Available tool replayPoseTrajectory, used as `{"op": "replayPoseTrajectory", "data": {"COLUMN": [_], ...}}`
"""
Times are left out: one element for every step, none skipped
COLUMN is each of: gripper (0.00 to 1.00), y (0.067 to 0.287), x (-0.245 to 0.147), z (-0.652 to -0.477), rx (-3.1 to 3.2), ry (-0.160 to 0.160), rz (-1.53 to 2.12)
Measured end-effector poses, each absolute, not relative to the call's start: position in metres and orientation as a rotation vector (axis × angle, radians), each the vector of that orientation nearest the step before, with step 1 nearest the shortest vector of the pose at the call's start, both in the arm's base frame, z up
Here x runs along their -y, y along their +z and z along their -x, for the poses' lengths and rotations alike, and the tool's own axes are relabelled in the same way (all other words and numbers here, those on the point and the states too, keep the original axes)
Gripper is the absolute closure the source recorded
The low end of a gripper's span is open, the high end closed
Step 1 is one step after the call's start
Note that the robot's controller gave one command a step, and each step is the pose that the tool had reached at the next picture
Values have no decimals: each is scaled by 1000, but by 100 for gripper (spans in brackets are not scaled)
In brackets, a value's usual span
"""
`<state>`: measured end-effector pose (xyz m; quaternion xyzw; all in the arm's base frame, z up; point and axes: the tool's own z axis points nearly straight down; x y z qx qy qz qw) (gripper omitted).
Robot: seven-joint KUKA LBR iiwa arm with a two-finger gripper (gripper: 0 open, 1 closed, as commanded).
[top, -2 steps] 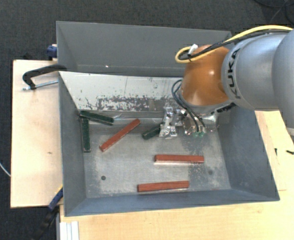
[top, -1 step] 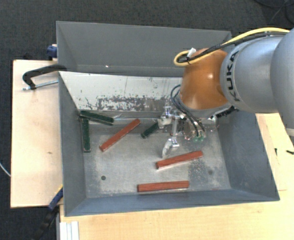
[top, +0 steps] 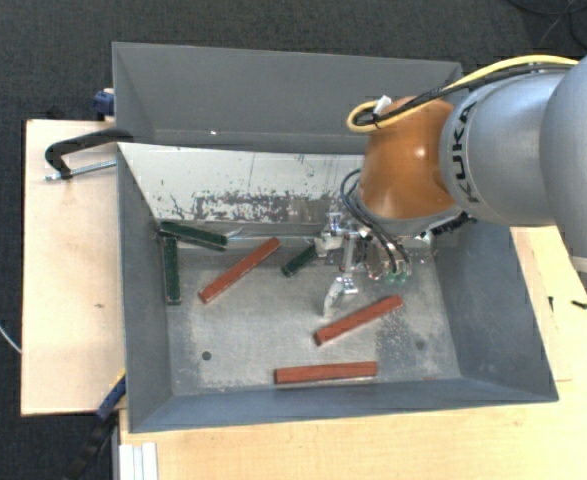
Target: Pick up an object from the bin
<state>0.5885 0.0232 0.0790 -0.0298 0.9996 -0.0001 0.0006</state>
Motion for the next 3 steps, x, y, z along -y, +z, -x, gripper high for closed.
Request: {"op": "replayPoseTrajectory", "data": {"gripper": [100, 0, 0], "y": [82, 77, 77], "x": [-52, -58, -58], "z": [-600, -591, -591], "rx": [-3105, -3140, -3140], "ry": [-13, -4, -4], "rz": [-89, -82, -81]}}
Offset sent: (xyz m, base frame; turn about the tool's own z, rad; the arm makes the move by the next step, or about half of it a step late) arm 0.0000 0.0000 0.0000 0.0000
